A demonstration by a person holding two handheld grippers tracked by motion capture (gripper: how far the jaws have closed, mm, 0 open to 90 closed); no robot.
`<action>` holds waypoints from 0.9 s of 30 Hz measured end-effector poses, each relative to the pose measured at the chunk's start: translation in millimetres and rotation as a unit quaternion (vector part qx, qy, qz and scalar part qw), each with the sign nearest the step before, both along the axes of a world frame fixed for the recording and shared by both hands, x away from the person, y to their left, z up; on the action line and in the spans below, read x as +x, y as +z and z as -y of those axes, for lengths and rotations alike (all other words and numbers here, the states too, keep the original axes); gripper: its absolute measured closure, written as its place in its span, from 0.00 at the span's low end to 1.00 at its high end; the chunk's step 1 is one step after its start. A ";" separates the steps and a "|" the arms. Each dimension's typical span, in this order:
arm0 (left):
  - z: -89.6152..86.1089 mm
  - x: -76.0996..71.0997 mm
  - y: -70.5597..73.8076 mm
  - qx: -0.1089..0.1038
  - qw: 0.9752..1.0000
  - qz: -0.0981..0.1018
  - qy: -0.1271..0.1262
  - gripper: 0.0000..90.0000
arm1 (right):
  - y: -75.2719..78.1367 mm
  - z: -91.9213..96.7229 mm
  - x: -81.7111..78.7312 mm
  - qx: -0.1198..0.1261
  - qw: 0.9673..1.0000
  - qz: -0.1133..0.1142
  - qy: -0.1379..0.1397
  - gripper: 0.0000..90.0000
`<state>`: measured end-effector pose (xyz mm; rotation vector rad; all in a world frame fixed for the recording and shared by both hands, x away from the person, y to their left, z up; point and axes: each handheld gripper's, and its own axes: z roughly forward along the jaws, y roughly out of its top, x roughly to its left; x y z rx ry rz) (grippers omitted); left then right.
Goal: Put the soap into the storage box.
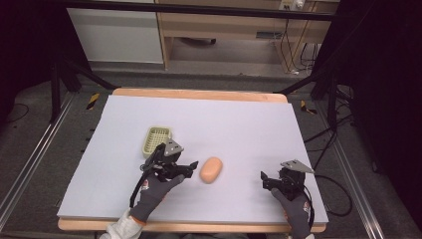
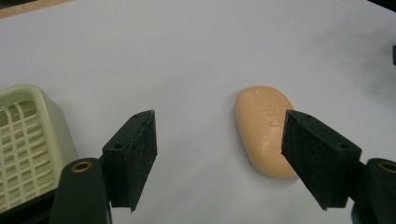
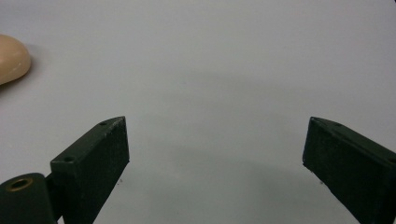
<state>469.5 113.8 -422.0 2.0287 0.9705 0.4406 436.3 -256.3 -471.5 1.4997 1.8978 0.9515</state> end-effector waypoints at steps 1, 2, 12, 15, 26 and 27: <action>0.0 0.0 0.0 0.000 1.000 0.000 0.000 0.29 | 0.0 -0.2 0.0 0.000 1.000 0.000 0.000 0.08; 0.8 0.4 -0.4 0.001 1.000 0.000 0.000 0.29 | 0.0 -0.2 0.0 0.000 1.000 0.000 0.000 0.08; 13.0 4.4 -3.1 0.003 1.000 -0.005 -0.006 0.28 | 0.1 -0.3 0.1 -0.001 1.000 0.001 0.003 0.08; 17.4 5.2 -4.3 0.006 1.000 -0.004 -0.009 0.28 | 0.2 -0.5 0.0 0.000 1.000 0.001 0.002 0.08; 30.3 7.7 -10.1 0.019 1.000 -0.007 -0.020 0.27 | 0.4 -0.7 0.1 -0.001 1.000 0.002 0.003 0.08; 31.0 7.8 -10.4 0.020 1.000 -0.007 -0.020 0.27 | 0.4 -0.8 0.2 -0.001 1.000 0.002 0.003 0.08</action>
